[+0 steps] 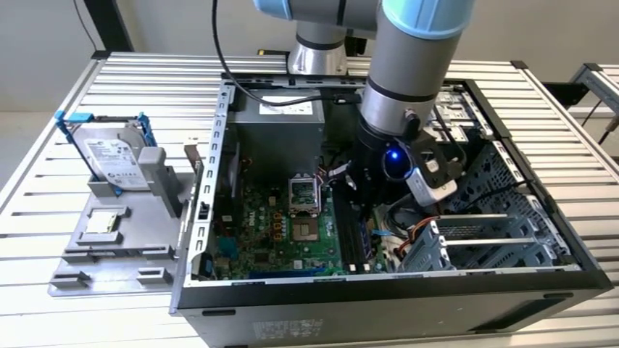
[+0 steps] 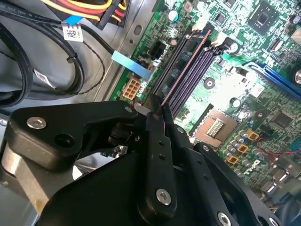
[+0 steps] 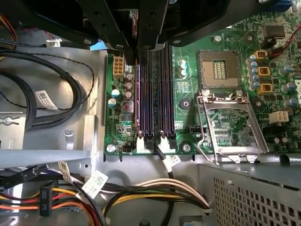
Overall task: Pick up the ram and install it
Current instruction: 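Insert the ram into the slot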
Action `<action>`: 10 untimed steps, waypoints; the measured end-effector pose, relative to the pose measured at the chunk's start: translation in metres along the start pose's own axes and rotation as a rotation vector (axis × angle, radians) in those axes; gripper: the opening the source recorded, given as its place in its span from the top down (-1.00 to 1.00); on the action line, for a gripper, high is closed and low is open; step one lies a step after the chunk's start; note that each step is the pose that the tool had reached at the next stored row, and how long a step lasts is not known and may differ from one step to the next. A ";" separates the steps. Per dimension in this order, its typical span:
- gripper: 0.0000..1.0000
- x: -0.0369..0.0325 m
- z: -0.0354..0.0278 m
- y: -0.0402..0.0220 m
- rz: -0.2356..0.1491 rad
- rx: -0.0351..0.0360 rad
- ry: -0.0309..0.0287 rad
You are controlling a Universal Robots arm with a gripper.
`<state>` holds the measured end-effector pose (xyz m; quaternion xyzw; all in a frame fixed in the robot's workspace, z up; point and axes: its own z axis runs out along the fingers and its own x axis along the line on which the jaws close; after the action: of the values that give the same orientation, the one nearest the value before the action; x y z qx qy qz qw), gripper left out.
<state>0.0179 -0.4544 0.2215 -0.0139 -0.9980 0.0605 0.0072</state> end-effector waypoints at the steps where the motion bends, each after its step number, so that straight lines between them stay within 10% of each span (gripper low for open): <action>1: 1.00 0.0000 0.0001 0.0009 0.000 0.0002 0.0000; 10: 1.00 0.0000 0.0027 0.0020 0.000 0.0025 0.0000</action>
<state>0.0179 -0.4527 0.2185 -0.0139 -0.9980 0.0618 0.0072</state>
